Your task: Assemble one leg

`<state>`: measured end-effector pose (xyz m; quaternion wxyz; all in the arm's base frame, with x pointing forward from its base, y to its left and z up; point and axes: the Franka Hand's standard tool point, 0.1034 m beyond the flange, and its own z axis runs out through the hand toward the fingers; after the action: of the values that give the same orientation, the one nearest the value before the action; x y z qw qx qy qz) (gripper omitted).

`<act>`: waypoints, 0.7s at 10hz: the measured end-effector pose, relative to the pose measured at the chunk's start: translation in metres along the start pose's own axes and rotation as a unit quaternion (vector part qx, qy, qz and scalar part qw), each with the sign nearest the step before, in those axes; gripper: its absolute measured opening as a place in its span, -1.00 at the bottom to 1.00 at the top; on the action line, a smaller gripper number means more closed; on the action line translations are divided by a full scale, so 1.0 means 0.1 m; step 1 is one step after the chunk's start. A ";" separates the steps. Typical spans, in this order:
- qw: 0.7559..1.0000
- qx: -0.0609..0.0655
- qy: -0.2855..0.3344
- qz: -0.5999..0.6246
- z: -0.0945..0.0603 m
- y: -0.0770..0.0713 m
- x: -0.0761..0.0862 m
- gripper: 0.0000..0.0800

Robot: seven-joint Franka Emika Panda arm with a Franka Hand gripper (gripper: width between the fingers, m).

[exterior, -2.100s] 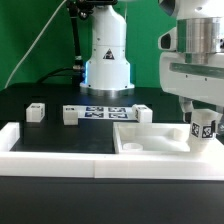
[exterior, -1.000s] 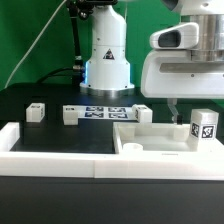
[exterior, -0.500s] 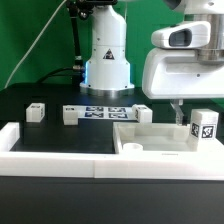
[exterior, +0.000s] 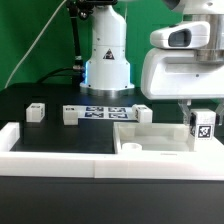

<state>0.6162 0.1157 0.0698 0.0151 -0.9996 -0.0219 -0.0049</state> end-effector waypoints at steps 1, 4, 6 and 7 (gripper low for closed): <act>0.998 0.003 0.000 0.060 0.00 -0.01 0.00 -0.27; 0.982 0.012 0.006 0.187 0.00 0.00 0.01 -0.27; 0.961 0.018 0.020 0.274 0.00 0.00 0.03 -0.27; 0.948 0.022 0.025 0.318 0.00 -0.01 0.03 -0.27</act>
Offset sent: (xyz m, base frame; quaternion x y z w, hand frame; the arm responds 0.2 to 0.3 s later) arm -0.0073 -0.0073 -0.0022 0.0129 0.0136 0.2815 0.9594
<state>0.6196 0.1167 0.0699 0.0385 -0.9537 0.2973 -0.0241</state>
